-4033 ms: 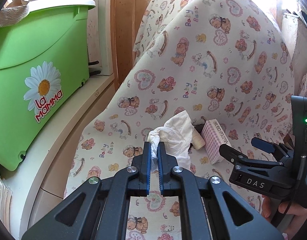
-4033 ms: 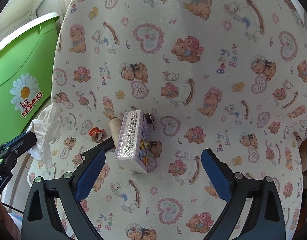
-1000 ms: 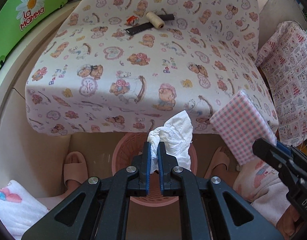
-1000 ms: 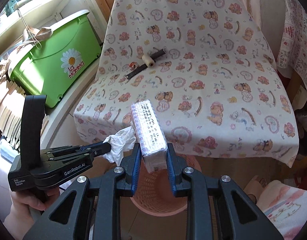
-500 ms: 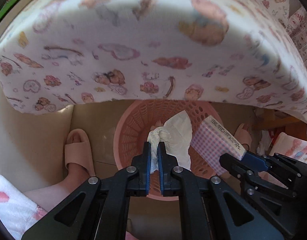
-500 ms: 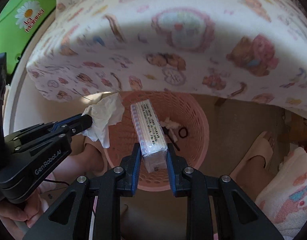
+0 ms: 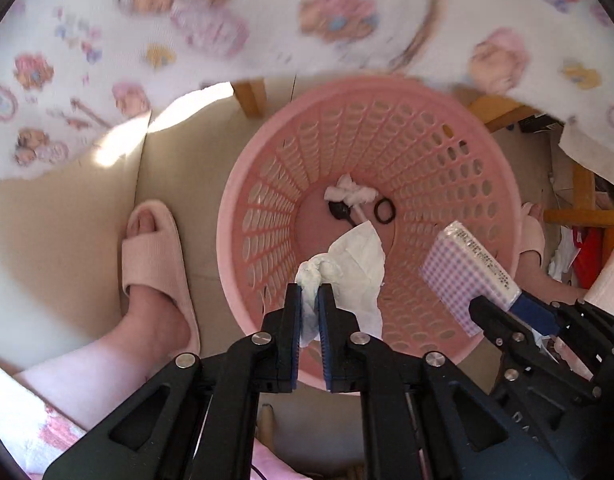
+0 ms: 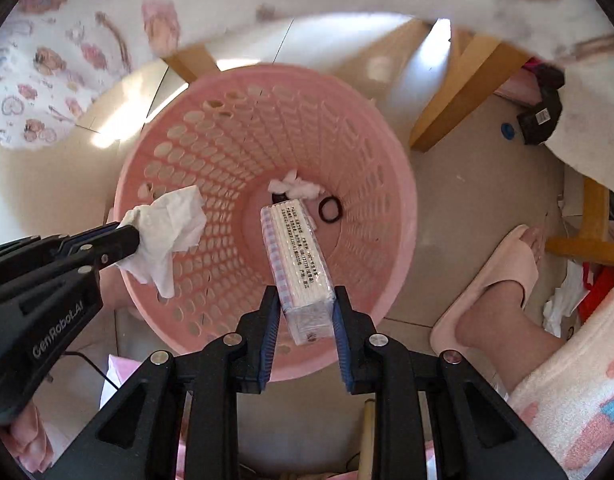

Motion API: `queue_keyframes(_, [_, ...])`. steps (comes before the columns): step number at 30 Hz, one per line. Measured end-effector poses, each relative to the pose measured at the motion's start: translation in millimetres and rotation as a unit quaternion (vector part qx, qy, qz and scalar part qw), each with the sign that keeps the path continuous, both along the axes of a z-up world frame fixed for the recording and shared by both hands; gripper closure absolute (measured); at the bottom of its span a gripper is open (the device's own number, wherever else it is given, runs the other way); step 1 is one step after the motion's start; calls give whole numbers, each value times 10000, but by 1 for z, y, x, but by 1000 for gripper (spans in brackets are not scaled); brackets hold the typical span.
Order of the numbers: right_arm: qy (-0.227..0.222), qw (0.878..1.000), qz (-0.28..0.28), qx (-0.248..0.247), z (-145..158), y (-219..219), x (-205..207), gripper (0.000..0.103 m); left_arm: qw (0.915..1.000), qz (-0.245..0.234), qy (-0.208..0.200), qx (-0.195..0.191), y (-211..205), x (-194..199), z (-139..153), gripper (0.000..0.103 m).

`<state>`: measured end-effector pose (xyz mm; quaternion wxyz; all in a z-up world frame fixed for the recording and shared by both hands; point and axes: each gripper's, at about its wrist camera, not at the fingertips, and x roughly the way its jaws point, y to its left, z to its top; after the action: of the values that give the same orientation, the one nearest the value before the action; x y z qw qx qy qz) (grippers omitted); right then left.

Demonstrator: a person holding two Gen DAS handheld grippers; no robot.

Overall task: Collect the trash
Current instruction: 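Open both grippers over the wastebasket to drop tissue and box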

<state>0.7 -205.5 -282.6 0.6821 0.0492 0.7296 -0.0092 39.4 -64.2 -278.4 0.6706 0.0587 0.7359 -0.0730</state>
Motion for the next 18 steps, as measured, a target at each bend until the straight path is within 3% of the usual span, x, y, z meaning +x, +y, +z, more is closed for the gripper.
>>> queue_keyframes(5, [-48, 9998, -190, 8, 4, -6, 0, 71, 9999, 108, -92, 12, 8, -1, 9, 83])
queue_keyframes(8, [-241, 9994, -254, -54, 11, -9, 0, 53, 9995, 178, -260, -35, 8, -1, 18, 70])
queue_keyframes(15, [-756, 9968, -193, -165, 44, -9, 1, 52, 9948, 274, -940, -284, 14, 5, 64, 60])
queue_keyframes(18, [-1164, 9931, -114, -112, 73, -10, -2, 52, 9885, 190, -1494, -126, 15, 4, 93, 54])
